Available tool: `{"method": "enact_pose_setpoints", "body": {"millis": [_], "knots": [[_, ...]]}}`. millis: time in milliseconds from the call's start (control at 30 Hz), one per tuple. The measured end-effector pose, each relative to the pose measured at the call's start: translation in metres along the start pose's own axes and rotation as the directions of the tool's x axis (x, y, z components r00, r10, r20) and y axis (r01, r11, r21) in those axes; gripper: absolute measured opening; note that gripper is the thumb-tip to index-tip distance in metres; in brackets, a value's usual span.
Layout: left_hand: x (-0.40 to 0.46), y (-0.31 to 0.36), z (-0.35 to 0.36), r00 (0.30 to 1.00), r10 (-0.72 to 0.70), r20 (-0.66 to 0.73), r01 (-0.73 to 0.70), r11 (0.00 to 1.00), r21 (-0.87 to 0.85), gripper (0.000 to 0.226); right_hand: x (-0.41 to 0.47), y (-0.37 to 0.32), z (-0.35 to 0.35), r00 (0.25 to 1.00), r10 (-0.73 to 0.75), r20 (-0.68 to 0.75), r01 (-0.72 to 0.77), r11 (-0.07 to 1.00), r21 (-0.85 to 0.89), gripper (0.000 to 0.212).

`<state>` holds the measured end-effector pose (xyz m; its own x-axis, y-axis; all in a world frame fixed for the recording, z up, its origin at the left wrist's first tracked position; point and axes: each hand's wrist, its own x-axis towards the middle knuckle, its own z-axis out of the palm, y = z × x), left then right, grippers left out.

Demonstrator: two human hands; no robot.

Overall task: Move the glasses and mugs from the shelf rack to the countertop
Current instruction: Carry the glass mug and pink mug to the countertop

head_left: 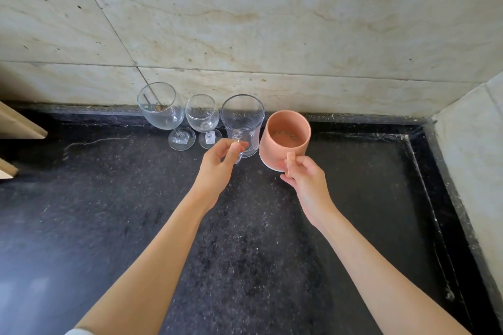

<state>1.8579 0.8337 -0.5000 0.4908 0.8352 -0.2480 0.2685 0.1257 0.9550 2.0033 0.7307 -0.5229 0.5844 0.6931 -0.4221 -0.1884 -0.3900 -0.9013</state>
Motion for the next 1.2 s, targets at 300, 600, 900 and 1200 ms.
{"method": "enact_pose_setpoints", "body": {"millis": [300,600,900,1200], "knots": [[-0.026,0.02,-0.009,0.984,-0.172,-0.042,0.173,0.984,0.039,0.035,-0.025,-0.017,0.003,0.984,0.004,-0.176,-0.056,0.954,-0.295,0.038],[-0.137,0.044,-0.09,0.995,0.059,0.076,-0.077,0.96,0.269,0.049,-0.15,-0.085,0.048,0.901,-0.4,0.165,0.415,0.69,-0.593,0.051],[-0.265,0.092,-0.203,0.945,0.309,-0.104,-0.141,0.675,0.724,0.05,-0.258,-0.146,0.117,0.673,-0.5,0.545,0.701,0.195,-0.686,0.063],[-0.461,0.055,-0.235,0.819,0.226,-0.527,0.176,0.776,0.605,0.048,-0.387,-0.108,0.182,0.375,-0.413,0.83,0.926,0.135,-0.352,0.063]]}}
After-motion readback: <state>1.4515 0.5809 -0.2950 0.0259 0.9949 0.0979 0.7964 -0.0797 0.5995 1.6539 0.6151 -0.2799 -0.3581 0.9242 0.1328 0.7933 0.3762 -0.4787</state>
